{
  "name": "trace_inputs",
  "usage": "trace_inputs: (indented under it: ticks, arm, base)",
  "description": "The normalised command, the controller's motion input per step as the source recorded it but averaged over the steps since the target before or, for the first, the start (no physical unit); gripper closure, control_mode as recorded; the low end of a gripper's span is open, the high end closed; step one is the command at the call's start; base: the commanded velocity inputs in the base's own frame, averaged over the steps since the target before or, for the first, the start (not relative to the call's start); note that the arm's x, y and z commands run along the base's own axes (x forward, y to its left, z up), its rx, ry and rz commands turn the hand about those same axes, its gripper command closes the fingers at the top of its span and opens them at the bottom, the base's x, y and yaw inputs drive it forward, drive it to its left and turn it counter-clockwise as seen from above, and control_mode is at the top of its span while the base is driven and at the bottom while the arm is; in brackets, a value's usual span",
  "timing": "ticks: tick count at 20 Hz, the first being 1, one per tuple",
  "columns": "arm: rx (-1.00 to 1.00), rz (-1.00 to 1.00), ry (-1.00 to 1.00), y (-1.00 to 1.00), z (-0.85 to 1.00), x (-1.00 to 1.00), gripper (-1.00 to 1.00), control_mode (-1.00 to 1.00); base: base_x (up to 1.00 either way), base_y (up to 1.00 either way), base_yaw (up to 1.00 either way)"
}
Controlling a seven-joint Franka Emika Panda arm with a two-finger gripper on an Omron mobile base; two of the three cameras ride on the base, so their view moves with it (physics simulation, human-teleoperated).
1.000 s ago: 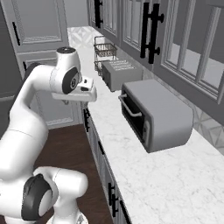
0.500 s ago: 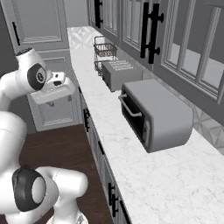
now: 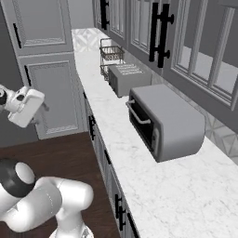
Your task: Take a straw from the drawer in front and place it inside the glass cup on the dining counter.
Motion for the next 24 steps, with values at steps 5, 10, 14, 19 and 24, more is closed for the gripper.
trace_inputs:
  ticks: [5,10,14,19,24]
  arm:
    - [-0.49,-0.08,0.00,0.48,-0.44,0.01,-1.00,-1.00]
    - [-0.23,-0.14,0.00,0.04,-0.48,0.10,-1.00,-1.00]
    - [-0.13,-0.20,0.00,-0.10,-0.62,0.16,-1.00,-1.00]
    - [-0.04,-0.12,0.00,-0.52,-0.55,0.00,-1.00,-1.00]
    - [0.00,0.01,0.00,-0.72,-0.39,-0.07,-1.00,-1.00]
  base:
    - [0.00,0.00,0.00]
    - [0.00,0.00,0.00]
    - [0.00,0.00,0.00]
    - [0.00,0.00,0.00]
    - [0.00,0.00,0.00]
